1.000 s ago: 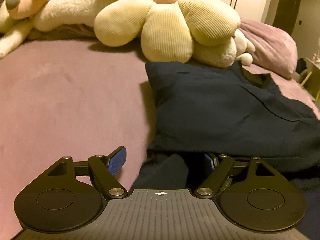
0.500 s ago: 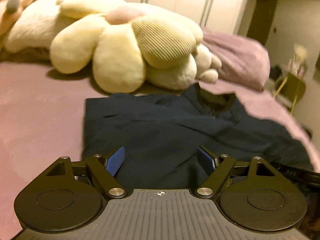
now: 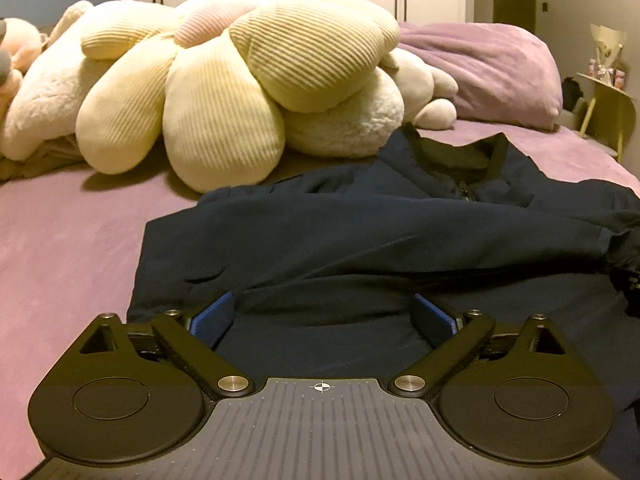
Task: Fold large clothes
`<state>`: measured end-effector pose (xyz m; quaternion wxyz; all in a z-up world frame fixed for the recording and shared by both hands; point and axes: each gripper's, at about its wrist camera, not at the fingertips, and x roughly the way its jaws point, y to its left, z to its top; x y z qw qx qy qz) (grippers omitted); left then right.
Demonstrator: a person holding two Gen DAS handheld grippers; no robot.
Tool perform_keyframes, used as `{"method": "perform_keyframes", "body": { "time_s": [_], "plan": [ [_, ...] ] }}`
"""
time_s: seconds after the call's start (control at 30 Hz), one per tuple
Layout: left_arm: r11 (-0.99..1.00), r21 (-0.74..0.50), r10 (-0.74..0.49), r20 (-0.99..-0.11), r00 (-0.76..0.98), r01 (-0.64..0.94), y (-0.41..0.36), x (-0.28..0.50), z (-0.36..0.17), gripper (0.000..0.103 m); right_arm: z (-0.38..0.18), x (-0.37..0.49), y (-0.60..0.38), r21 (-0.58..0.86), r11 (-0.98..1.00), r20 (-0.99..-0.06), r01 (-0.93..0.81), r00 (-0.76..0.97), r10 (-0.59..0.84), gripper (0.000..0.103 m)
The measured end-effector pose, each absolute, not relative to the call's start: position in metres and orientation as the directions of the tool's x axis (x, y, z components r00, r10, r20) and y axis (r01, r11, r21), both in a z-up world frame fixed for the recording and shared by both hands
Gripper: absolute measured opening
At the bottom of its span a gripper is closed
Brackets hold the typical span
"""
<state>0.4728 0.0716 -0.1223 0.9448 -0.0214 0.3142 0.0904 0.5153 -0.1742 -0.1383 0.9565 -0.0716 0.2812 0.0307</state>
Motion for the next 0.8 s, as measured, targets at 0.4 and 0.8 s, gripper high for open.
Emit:
{"method": "perform_keyframes", "body": {
  "time_s": [0.4, 0.8],
  "plan": [
    [0.987, -0.003, 0.120, -0.631, 0.766, -0.158, 0.075, 0.459, -0.117, 0.101, -0.137, 0.510, -0.170, -0.165, 0.981, -0.543, -0.104, 0.840, -0.002, 0.036],
    [0.994, -0.032, 0.063, -0.638, 0.767, -0.108, 0.079, 0.417, -0.096, 0.101, -0.117, 0.480, -0.208, 0.009, 0.993, -0.583, -0.118, 0.806, 0.101, 0.042]
  ]
}}
